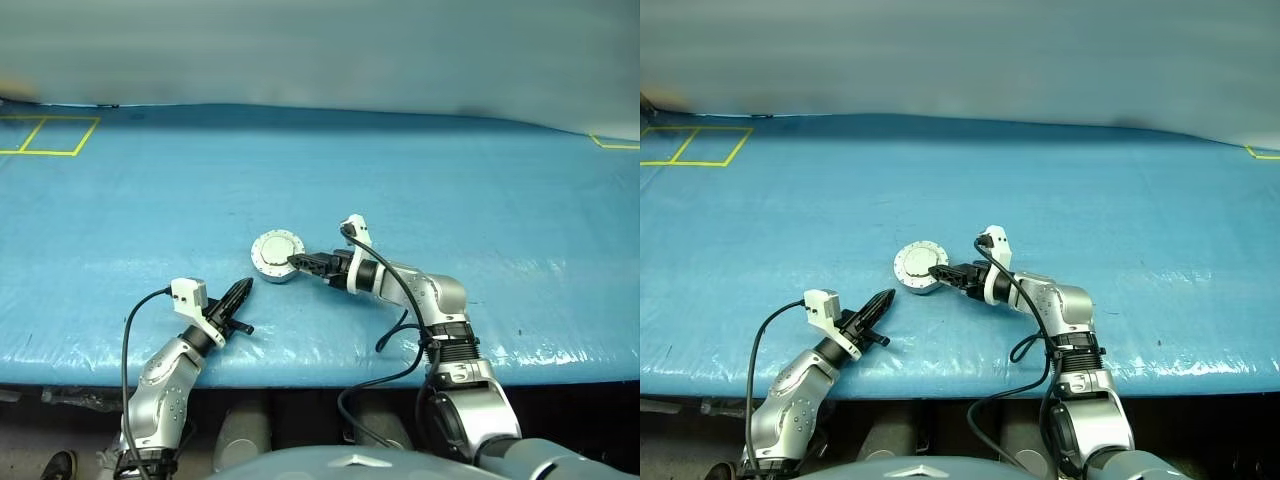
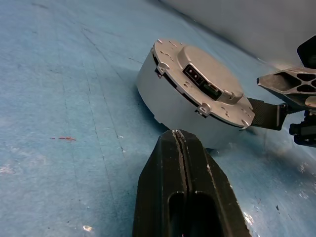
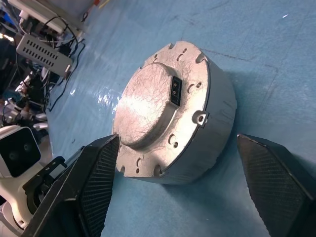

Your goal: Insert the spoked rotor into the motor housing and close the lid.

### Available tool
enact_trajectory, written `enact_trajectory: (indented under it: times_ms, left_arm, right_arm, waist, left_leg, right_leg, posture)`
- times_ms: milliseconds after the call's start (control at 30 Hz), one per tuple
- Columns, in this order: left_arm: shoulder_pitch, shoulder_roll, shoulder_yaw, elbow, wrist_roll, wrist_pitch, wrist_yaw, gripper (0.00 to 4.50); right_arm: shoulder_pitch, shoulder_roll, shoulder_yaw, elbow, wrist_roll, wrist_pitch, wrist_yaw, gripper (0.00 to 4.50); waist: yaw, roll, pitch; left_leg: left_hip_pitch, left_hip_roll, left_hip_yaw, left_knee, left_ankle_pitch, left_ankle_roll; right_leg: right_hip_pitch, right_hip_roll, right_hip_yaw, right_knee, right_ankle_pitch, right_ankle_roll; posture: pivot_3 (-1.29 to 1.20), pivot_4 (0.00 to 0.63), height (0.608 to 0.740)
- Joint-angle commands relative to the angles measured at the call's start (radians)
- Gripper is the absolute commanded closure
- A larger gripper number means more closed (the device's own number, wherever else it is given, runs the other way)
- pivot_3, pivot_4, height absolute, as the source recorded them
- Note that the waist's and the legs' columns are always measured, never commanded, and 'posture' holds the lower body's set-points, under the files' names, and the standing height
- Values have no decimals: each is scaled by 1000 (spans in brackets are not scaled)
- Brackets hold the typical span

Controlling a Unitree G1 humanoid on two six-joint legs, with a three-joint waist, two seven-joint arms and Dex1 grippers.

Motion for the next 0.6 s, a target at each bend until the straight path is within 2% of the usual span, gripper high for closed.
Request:
enact_trajectory:
  times_ms: [33, 300, 600]
  left_arm:
    - [16, -4, 9, -6, -2, -27, 2, 4500]
    - [-23, 15, 55, -41, -107, -19, -62, 4500]
    - [-127, 20, 39, 11, -128, 9, -98, 4500]
  right_arm:
    - [-16, 4, -4, -20, 21, -8, -5, 418]
    - [-23, -4, 1, 0, 0, -38, -28, 418]
    - [-16, -7, 9, -5, -3, -54, -37, 418]
  waist:
    - [-1, 0, 0]
    - [-2, 0, 0]
    - [-1, -1, 0]
  left_leg:
    - [0, 0, 0, 0, 0, 0]
    - [-6, 0, 0, 1, 0, 1]
    - [-7, 0, 0, 2, 1, 1]
  right_leg:
    - [0, 0, 0, 0, 0, 0]
    - [-1, 2, 0, 1, 0, 0]
    - [0, 2, 0, 0, 0, 1]
  posture:
    - [0, 150, 740]
    - [0, 150, 740]
    - [0, 150, 740]
